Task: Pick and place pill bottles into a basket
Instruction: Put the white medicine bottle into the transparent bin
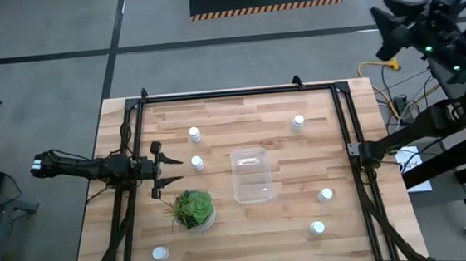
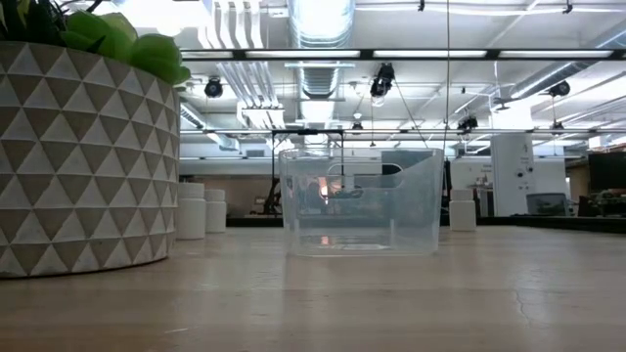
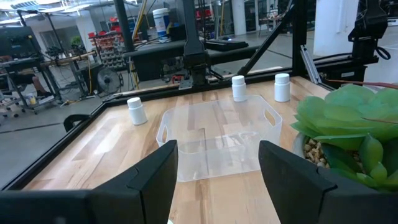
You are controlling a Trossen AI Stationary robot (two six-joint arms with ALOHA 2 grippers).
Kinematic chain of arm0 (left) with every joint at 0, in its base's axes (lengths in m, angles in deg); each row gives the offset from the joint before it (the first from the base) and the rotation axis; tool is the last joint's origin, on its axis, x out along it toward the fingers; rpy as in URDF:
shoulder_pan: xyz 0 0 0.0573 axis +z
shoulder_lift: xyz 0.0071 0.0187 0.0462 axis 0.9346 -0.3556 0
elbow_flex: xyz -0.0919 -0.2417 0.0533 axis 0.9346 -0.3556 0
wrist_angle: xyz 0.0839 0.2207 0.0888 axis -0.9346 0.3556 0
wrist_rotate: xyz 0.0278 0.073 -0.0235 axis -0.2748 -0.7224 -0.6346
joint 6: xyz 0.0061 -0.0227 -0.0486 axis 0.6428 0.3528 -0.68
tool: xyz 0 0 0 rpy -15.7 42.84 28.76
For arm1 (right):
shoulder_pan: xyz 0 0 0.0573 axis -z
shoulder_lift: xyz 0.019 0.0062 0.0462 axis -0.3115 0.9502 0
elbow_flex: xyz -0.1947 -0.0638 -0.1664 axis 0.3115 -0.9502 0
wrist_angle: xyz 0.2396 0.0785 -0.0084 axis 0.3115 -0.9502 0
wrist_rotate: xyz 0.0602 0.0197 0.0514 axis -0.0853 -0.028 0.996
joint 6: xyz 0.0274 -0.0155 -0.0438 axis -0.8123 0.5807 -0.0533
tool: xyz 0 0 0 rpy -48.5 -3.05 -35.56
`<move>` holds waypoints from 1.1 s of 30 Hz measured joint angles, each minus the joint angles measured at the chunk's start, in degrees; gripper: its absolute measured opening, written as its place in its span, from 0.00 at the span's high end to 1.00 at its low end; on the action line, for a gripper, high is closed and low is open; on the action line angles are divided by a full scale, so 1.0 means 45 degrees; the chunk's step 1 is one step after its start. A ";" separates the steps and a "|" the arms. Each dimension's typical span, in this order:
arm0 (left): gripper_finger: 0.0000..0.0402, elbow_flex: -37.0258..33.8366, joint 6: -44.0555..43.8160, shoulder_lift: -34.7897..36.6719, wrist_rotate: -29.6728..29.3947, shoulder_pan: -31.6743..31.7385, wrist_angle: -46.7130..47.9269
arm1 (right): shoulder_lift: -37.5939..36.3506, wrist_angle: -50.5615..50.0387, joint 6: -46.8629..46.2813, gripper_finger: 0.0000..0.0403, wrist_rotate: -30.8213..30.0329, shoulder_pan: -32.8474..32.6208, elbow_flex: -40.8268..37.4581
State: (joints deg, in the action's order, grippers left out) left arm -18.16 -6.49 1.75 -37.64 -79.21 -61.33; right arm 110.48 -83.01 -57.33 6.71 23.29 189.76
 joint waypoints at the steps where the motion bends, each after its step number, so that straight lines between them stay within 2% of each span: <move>1: 0.48 0.0000 -0.0001 0.0000 0.0002 -0.0002 -0.0002 | -0.0010 0.0063 -0.0139 0.47 0.0048 0.0076 -0.0182; 5: 0.48 0.0000 -0.0001 -0.0010 0.0017 -0.0001 -0.0008 | 0.0299 -0.1401 -0.1391 0.47 0.0151 0.0613 0.0004; 7: 0.48 0.0000 -0.0001 -0.0015 0.0033 0.0001 -0.0015 | 0.0231 -0.2372 -0.2361 0.47 0.0750 0.1182 -0.0030; 10: 0.48 0.0000 -0.0001 -0.0019 0.0031 -0.0002 -0.0024 | 0.0328 -0.3858 -0.3779 0.47 0.2928 0.2680 0.0012; 14: 0.48 0.0000 -0.0001 -0.0028 0.0003 -0.0002 -0.0029 | 0.0896 -0.6352 -0.4767 0.47 0.6550 0.5487 -0.0004; 18: 0.48 0.0000 -0.0001 -0.0024 0.0000 -0.0002 -0.0029 | 0.1673 -0.6024 -0.3879 0.47 1.0506 0.7997 -0.0786; 19: 0.48 0.0000 -0.0001 -0.0024 -0.0005 -0.0002 -0.0029 | 0.1972 -0.6036 -0.3711 0.47 1.1009 0.8400 -0.0826; 25: 0.48 0.0000 -0.0001 -0.0024 -0.0005 -0.0002 -0.0034 | 0.2994 -0.6099 -0.3137 0.47 1.1150 0.9601 -0.2702; 33: 0.48 0.0000 -0.0001 -0.0024 0.0000 -0.0002 -0.0034 | 0.1981 -0.6189 -0.3182 0.47 1.1089 0.9623 -0.6346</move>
State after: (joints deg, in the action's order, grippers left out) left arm -18.16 -6.50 1.64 -37.64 -79.21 -61.48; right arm 119.40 -110.86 -71.65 56.61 66.60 161.20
